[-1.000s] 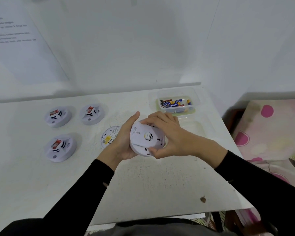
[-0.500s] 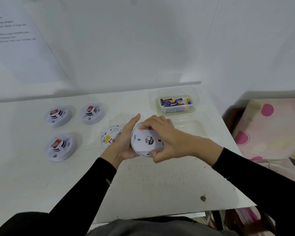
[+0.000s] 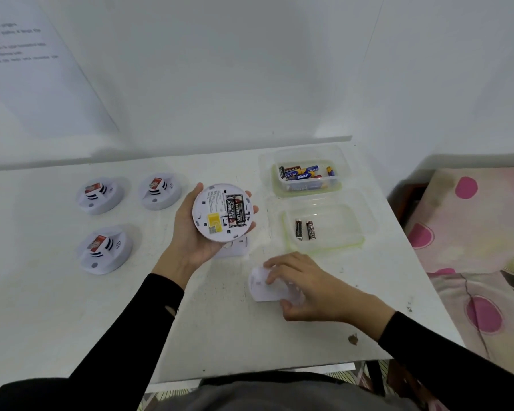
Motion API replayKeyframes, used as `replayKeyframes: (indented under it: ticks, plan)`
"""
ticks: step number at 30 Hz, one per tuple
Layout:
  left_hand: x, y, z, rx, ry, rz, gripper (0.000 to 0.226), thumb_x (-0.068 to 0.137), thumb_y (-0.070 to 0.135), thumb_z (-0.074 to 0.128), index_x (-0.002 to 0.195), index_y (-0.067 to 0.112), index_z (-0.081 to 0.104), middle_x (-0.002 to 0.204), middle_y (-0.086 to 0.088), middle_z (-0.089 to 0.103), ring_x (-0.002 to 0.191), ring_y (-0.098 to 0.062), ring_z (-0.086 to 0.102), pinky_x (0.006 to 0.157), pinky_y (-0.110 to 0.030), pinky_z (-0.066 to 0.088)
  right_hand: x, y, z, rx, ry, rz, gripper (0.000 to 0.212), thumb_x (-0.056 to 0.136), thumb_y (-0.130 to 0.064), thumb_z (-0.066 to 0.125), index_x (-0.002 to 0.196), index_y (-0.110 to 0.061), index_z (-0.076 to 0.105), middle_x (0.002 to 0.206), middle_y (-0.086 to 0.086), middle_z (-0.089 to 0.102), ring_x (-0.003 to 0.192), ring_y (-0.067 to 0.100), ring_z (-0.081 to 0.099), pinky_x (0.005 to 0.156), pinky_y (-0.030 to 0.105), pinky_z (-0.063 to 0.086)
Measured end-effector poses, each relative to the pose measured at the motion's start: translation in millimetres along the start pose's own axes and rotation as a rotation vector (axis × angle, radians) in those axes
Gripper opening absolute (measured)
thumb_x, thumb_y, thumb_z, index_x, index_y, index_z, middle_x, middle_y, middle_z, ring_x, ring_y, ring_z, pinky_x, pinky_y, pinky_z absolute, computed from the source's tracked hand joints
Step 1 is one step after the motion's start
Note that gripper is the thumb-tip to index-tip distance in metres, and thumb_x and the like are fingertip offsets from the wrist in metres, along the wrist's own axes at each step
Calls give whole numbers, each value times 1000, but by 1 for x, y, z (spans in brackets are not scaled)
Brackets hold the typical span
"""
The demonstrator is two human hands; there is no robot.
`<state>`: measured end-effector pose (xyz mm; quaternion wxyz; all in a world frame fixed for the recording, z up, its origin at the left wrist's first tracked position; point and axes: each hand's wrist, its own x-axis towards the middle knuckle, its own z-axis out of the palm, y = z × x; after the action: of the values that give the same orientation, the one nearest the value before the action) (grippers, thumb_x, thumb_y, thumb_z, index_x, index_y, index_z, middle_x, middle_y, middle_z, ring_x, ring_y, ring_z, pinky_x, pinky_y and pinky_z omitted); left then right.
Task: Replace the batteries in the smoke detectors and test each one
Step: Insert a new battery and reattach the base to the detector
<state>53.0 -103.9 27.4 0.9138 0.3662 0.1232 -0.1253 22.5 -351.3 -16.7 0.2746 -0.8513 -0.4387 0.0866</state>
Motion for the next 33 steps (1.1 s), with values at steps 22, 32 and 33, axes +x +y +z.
replayKeyframes:
  ticks: [22,32,33]
  plan:
    - [-3,-31,20,-58,30,-146,52,90,51,49,98,8,78,110,-19,70,93,-34,69,91,-52,53,59,-14,-44,-178,645,104,25,83,-14,44,94,-12,66,99,2,64,96,23,55,80,37,44]
    - [1,-31,40,38,97,-106,42,83,48,56,87,11,74,93,-15,68,87,-29,62,90,-44,47,80,-14,-49,-247,649,159,22,74,-7,35,79,-10,57,81,5,58,76,28,53,66,41,47]
    - [1,-31,41,45,96,-100,41,84,48,55,90,11,72,92,-14,67,86,-28,62,89,-44,47,81,-15,-49,-261,644,167,24,74,-7,34,79,-9,57,82,6,58,75,29,53,66,41,47]
